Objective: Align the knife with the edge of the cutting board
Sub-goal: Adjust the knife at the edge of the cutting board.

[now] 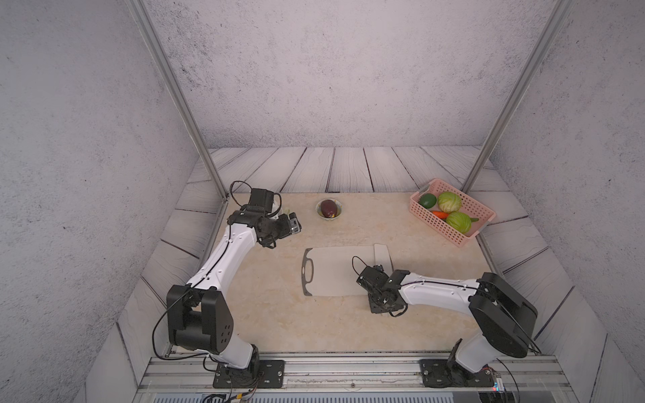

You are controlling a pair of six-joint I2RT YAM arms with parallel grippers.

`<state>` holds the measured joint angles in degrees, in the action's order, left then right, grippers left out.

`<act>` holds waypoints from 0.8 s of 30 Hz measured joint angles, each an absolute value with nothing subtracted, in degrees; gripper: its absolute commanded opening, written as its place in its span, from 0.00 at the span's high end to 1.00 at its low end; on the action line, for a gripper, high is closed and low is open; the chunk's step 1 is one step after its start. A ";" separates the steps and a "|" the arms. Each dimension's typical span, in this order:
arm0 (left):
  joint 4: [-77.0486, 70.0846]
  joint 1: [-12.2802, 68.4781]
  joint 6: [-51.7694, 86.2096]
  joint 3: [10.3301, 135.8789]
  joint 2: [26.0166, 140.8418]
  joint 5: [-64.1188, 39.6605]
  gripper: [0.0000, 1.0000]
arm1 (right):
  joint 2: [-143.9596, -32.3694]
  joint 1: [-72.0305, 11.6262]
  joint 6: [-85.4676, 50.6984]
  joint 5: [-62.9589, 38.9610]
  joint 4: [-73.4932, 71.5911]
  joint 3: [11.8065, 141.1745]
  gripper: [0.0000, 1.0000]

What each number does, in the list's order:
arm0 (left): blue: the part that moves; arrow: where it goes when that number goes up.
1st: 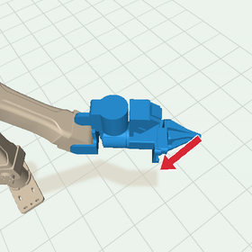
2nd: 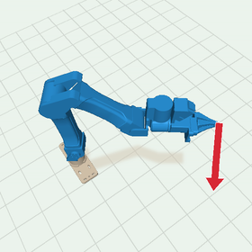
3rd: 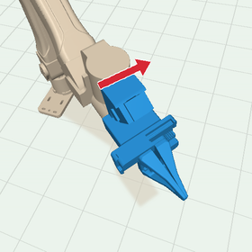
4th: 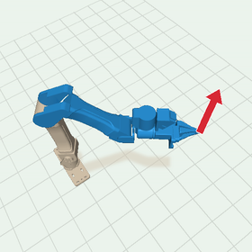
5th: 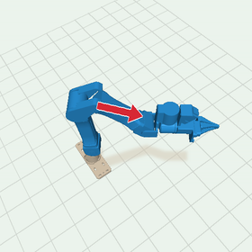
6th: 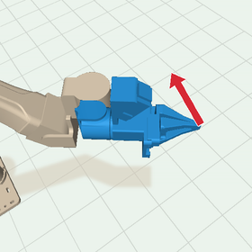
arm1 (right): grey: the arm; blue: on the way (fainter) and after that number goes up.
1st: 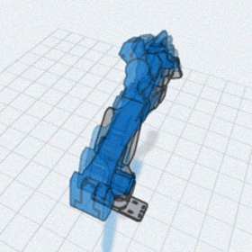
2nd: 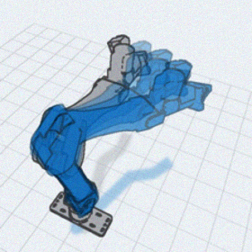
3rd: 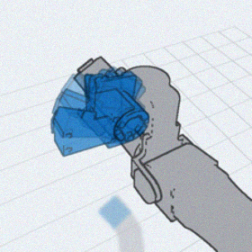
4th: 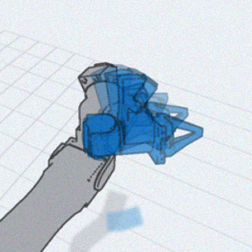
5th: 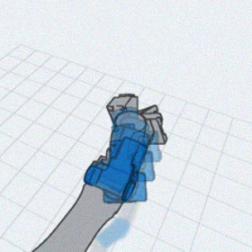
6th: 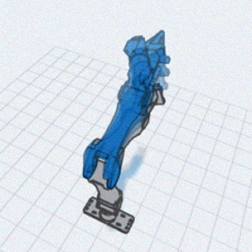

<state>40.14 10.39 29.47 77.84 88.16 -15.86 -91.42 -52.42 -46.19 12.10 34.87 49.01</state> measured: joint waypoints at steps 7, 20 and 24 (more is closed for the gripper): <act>40.14 10.39 29.34 77.84 88.16 -15.84 0.02 | -91.42 -52.42 -45.98 11.99 34.89 49.01 0.64; 40.14 10.39 29.34 77.84 88.16 -15.84 0.02 | -91.42 -52.42 -46.70 12.19 35.38 49.01 0.78; 40.14 10.39 29.34 77.84 88.23 -15.84 0.02 | -91.42 -52.42 -46.76 12.29 35.48 49.01 0.82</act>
<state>40.14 10.39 29.34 77.84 88.23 -15.84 -91.42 -52.42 -46.76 12.29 35.48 49.01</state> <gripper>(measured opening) 0.984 0.296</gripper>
